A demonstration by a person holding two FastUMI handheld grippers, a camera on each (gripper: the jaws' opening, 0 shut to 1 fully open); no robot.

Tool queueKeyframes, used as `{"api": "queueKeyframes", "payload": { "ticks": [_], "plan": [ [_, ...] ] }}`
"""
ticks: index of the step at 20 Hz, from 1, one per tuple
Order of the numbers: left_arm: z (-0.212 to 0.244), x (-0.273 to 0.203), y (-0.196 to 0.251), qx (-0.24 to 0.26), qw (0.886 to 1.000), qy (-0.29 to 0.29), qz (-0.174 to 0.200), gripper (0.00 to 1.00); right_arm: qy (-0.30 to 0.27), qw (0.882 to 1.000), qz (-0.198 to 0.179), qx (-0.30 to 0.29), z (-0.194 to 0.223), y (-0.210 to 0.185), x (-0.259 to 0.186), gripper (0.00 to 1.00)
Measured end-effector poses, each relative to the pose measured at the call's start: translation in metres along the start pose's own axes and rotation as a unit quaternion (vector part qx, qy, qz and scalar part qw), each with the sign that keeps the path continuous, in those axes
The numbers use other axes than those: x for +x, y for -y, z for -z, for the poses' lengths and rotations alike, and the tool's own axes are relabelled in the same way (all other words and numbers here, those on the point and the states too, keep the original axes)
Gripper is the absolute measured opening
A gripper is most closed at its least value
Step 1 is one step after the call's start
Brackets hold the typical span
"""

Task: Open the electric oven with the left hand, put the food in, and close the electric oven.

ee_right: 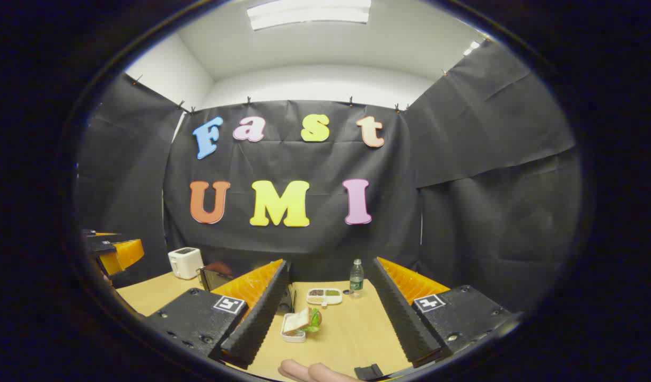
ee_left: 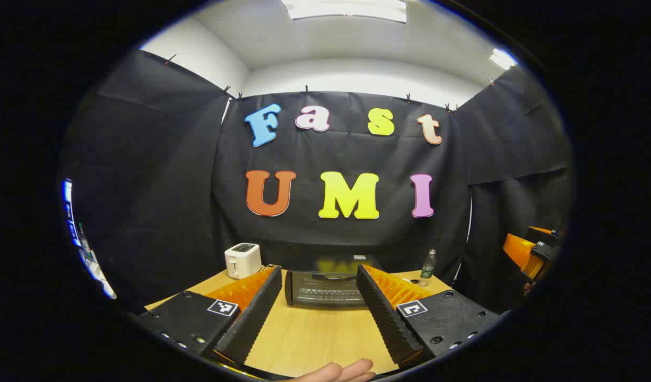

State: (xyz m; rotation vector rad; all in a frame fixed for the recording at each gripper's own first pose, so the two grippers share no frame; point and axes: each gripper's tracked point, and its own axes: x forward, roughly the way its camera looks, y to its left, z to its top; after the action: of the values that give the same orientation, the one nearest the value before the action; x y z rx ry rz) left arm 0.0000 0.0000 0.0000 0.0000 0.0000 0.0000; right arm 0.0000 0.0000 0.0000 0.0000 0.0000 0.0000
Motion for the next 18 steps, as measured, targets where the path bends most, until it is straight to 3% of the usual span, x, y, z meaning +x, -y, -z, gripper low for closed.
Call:
{"api": "queueKeyframes", "payload": {
  "ticks": [1, 9, 14, 18],
  "plan": [
    [-0.001, 0.002, -0.004, 0.006, 1.0, 0.006, -0.004, 0.93, -0.003, 1.0, -0.005, 0.006, 0.003, -0.002, 0.002, 0.96],
    [-0.004, 0.004, 0.005, 0.014, 1.0, 0.008, 0.012, 0.93, 0.013, 1.0, 0.0, 0.012, -0.01, 0.002, 0.004, 0.96],
    [-0.009, 0.007, -0.004, 0.02, 0.999, 0.023, -0.012, 0.93, 0.013, 1.0, 0.0, 0.014, -0.011, 0.004, 0.003, 0.96],
    [-0.001, 0.014, -0.001, 0.021, 1.0, 0.013, -0.008, 0.93, 0.011, 1.0, -0.003, 0.014, -0.007, 0.002, 0.008, 0.95]
  ]
}}
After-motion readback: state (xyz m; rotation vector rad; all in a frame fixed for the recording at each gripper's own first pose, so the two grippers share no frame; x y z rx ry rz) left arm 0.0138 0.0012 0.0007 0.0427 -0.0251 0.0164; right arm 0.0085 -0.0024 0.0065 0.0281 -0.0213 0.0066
